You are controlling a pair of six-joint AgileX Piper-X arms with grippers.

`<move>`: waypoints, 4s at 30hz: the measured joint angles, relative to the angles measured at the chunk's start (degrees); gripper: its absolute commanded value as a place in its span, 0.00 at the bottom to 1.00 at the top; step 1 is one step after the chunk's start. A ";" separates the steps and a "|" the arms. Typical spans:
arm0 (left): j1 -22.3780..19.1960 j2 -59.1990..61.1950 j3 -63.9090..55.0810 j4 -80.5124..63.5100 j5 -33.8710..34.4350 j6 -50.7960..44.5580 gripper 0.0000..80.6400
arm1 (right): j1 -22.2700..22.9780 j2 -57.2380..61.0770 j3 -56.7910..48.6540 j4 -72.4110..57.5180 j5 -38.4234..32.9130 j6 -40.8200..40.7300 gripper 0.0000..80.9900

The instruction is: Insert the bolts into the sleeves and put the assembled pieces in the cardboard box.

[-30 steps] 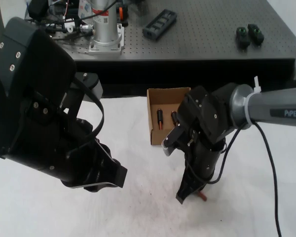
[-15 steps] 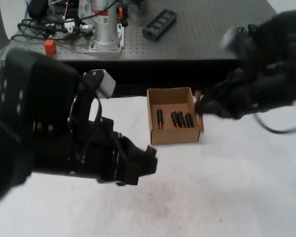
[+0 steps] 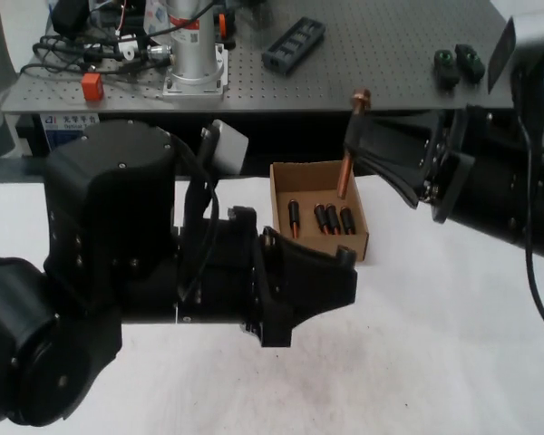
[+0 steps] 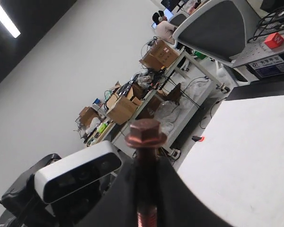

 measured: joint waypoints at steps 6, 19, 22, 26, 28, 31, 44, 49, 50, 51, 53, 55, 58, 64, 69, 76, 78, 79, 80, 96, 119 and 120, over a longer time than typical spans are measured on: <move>0.00 0.00 0.00 -0.01 -2.65 -0.54 0.01 | 0.00 0.00 0.00 0.03 -0.58 0.00 0.04; -0.08 0.00 0.00 -0.83 -5.48 -2.45 0.01 | 0.00 0.00 0.00 5.44 -0.97 -4.38 0.04; -0.08 0.11 0.00 -1.72 -6.84 -3.50 0.01 | 0.00 0.00 0.00 5.67 -1.32 -5.10 0.04; -0.24 0.11 0.00 -1.87 -7.66 -4.43 0.01 | 0.04 0.00 0.00 6.37 -2.22 -5.65 0.04; -0.25 0.11 0.00 -2.14 -7.94 -4.89 0.01 | 0.04 0.00 0.00 6.42 -2.72 -6.12 0.04; -0.40 0.11 0.00 -2.38 -8.25 -5.07 0.01 | 0.04 0.00 0.00 6.42 -3.96 -7.39 0.04; -0.40 0.30 -0.10 -2.89 -15.87 -2.27 0.01 | -6.99 -2.60 0.00 11.92 -6.49 -12.89 0.47; 2.06 6.92 -6.43 -2.43 -30.80 -5.61 0.01 | -14.20 -6.23 0.00 21.92 -6.35 -15.32 0.46; 2.74 9.29 -9.27 -1.74 -31.73 -5.94 0.01 | -15.47 -7.26 0.00 24.83 -6.21 -16.41 0.46; 3.29 12.34 -12.39 -0.33 -32.77 -6.10 0.01 | -16.41 -8.13 0.00 27.11 -6.19 -17.09 0.46; 4.08 18.50 -19.35 5.01 -34.74 -5.81 0.01 | -17.04 -9.14 0.00 29.68 -6.10 -17.77 0.46; 4.58 29.76 -32.12 15.36 -37.50 -2.45 0.01 | -17.55 -11.32 0.00 34.27 -5.43 -18.74 0.46; 4.60 44.97 -53.47 31.72 -38.86 3.42 0.01 | -17.58 -14.77 0.13 38.88 -4.18 -19.80 0.46; 4.60 63.16 -78.42 49.66 -39.29 5.32 0.01 | -17.67 -19.62 0.09 43.34 -0.98 -21.09 0.46; 4.60 70.44 -88.79 57.74 -39.98 5.47 0.00 | -17.67 -20.92 0.09 45.73 -0.80 -21.42 0.46; 4.60 70.70 -89.43 59.90 -41.03 5.47 0.29 | -17.67 -20.97 0.09 47.26 -0.54 -22.31 0.46; 4.60 70.70 -89.59 60.05 -41.06 4.99 0.36 | -17.67 -20.97 0.09 47.24 -0.54 -22.31 0.46; 4.74 70.70 -89.72 60.33 -41.06 4.52 0.37 | -17.67 -20.97 0.09 47.24 -0.54 -22.31 0.46; 4.74 70.70 -89.73 60.36 -41.06 4.52 0.37 | -17.67 -20.97 0.09 47.24 -0.54 -22.31 0.46; 4.71 48.97 -80.76 69.31 -57.45 9.08 0.01 | -17.67 -22.82 0.09 54.88 -2.08 -31.37 0.41; 4.71 -43.17 12.31 40.26 -55.58 9.98 0.01 | -17.67 -42.51 4.43 71.15 2.71 -44.79 0.03; 4.71 -43.61 12.64 40.26 -55.63 9.98 0.01 | -17.67 -43.48 5.64 71.26 3.17 -44.13 0.03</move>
